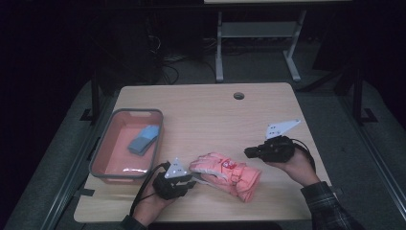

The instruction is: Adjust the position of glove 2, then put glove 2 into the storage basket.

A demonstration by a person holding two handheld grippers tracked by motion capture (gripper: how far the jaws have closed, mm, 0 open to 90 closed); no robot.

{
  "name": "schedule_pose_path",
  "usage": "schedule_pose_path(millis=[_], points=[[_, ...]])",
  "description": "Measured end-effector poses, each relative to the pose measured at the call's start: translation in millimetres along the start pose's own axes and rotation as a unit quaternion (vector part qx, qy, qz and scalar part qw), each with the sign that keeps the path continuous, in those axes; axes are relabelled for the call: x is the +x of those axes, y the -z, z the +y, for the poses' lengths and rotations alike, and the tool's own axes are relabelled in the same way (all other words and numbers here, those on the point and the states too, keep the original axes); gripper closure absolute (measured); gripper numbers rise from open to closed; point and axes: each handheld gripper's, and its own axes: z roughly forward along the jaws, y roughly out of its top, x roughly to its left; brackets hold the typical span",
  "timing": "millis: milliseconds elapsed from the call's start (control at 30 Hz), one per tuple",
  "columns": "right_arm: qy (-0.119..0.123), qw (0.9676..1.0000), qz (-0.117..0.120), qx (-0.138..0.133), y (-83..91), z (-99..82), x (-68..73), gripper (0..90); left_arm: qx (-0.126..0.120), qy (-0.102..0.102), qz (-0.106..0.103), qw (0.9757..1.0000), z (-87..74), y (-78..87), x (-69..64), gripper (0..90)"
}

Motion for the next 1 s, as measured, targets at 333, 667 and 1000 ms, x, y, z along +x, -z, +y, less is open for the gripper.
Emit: schedule_pose_path(millis=[333,667,1000], points=[[-0.025,0.998,-0.016,0.056,-8.3,-37.3,-14.4,90.0,0.008,-0.012,-0.039,0.9991,16.2,-28.3,-14.9,89.3],[-0.021,0.9955,0.009,0.091,-25.3,-48.3,-3.0,90.0,0.022,-0.001,-0.025,0.9994,27.8,-41.2,0.4,89.2],[-0.016,0.9939,0.033,0.104,-34.8,-47.6,9.7,90.0,0.027,0.025,-0.03,0.9989,44.5,-54.5,25.0,89.3]])
